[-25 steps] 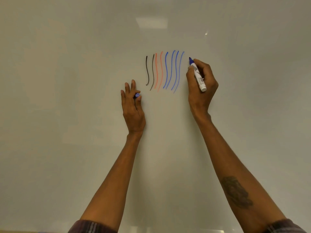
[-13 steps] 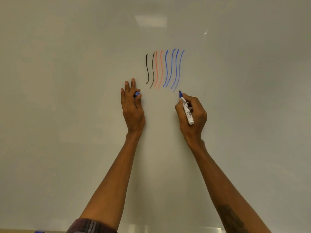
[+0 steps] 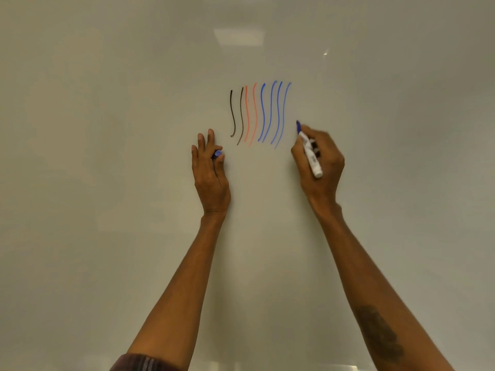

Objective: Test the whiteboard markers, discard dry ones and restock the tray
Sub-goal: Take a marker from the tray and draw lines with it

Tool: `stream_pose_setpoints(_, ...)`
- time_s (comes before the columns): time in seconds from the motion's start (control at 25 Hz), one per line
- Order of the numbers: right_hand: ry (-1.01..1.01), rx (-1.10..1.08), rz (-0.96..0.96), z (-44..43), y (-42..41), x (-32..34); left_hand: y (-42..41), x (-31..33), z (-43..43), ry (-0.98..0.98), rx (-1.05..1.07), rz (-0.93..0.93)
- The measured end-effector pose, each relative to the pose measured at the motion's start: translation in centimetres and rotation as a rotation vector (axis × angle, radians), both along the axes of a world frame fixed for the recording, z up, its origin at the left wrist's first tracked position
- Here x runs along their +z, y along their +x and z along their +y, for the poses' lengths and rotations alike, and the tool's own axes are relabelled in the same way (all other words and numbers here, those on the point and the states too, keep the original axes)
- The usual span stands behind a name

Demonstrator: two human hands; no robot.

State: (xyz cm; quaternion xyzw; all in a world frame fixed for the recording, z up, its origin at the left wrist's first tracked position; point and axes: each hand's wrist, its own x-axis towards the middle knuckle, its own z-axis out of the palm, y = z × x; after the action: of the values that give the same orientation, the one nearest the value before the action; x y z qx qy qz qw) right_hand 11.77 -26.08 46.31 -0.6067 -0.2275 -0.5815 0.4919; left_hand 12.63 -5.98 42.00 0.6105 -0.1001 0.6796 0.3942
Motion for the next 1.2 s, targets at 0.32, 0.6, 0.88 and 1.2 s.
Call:
stream_pose_setpoints(0.32, 0.224, 0.627, 0.374, 1.9, -3.4, -6.7, -2.0, -0.3, 0.1, -0.049, -0.157, 0.12)
stream_pose_setpoints(0.6, 0.406, 1.131, 0.712, 5.8, -6.0, -11.2, -7.2, -4.3, -0.6, -0.451, -0.418, 0.132)
stream_pose_setpoints(0.88, 0.372, 1.198, 0.866, 9.4, -7.7, -15.7, -9.6, -10.3, -0.1, -0.818, -0.654, 0.263)
stream_pose_setpoints(1.2, 0.318, 1.203, 0.967, 12.2, -9.2, -19.2, -12.0, -14.4, 1.5, -0.907, -0.688, 0.316)
